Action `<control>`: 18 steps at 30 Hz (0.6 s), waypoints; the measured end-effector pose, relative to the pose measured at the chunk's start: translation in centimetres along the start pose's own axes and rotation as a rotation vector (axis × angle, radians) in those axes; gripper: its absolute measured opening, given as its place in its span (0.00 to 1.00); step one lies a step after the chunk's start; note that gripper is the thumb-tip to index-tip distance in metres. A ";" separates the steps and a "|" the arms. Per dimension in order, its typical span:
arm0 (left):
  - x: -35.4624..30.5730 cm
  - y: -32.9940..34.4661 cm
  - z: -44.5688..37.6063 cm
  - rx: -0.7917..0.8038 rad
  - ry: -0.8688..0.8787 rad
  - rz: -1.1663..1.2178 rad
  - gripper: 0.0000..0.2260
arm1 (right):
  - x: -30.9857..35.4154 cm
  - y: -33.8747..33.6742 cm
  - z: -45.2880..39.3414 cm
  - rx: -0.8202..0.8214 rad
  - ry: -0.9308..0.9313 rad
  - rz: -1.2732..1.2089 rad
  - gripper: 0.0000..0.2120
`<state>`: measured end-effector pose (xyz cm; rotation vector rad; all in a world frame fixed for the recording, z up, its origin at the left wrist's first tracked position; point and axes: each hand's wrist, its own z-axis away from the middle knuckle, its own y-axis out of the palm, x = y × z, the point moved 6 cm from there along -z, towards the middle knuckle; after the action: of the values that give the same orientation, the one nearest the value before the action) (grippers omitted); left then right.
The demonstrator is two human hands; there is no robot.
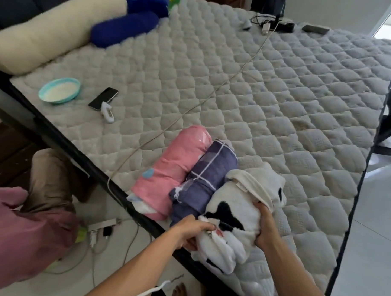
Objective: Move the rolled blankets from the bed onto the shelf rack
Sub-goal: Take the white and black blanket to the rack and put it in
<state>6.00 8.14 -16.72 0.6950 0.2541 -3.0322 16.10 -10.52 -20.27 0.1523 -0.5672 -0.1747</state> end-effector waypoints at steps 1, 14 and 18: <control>-0.1 -0.1 0.4 0.001 0.028 0.008 0.24 | 0.3 0.1 0.6 0.000 -0.046 -0.029 0.26; 3.6 -12.5 12.5 -0.255 0.302 0.254 0.17 | 0.4 15.4 12.3 0.160 -0.365 0.024 0.24; 12.9 -18.3 17.9 -0.444 0.284 0.470 0.17 | -6.3 23.6 17.5 0.359 -0.395 0.208 0.37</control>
<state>-14.38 23.44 -3.63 0.9710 0.6410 -2.3183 4.20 12.14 -4.45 0.4107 -1.0019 0.1050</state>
